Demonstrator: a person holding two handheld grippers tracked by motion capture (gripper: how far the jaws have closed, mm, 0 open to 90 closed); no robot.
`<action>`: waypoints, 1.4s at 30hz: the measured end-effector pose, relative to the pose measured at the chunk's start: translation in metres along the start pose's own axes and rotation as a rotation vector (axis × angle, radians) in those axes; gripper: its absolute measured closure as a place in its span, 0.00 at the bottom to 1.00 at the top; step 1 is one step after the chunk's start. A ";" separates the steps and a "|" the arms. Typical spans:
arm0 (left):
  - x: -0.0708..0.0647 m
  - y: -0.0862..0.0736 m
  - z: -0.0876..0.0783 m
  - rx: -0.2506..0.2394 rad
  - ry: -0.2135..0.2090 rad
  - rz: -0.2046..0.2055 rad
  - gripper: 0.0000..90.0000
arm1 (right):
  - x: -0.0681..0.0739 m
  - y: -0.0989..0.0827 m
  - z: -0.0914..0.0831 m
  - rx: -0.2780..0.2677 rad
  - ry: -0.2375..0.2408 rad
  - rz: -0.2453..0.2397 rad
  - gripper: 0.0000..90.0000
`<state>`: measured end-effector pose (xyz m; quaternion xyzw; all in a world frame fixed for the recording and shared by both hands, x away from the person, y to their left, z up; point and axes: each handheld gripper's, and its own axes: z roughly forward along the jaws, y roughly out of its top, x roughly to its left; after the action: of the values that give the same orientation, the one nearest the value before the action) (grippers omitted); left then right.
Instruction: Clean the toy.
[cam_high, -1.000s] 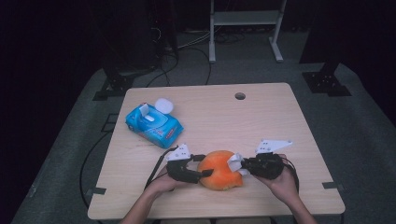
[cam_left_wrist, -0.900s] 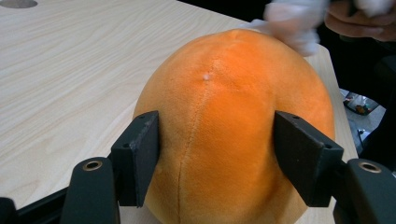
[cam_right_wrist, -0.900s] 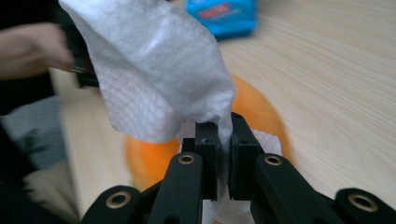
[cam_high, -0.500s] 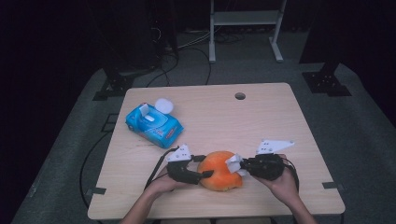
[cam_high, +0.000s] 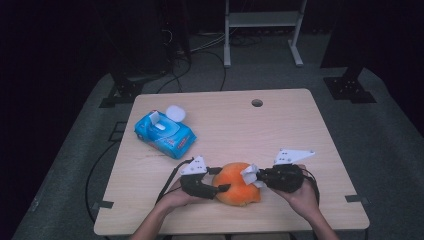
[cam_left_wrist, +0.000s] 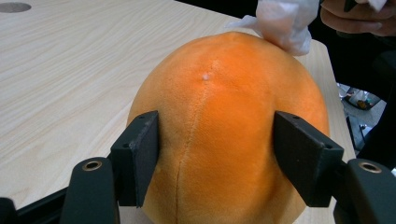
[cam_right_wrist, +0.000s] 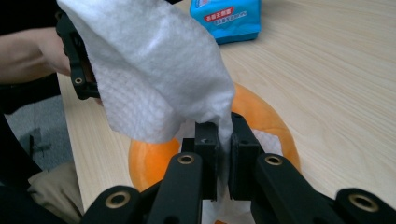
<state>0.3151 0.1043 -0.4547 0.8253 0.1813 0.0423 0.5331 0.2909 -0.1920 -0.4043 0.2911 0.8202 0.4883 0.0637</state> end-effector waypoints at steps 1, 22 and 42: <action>0.000 0.000 0.000 0.000 -0.002 -0.001 0.36 | 0.000 -0.001 0.002 0.014 -0.013 -0.012 0.93; 0.003 -0.001 -0.002 0.000 0.003 -0.005 0.36 | -0.008 -0.005 -0.004 0.011 0.001 0.033 0.93; 0.006 -0.001 -0.002 -0.017 -0.004 -0.051 0.34 | -0.003 -0.007 0.004 0.066 0.025 -0.002 0.92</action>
<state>0.3200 0.1089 -0.4555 0.8159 0.2007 0.0286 0.5414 0.2921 -0.1932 -0.4130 0.2863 0.8368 0.4646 0.0444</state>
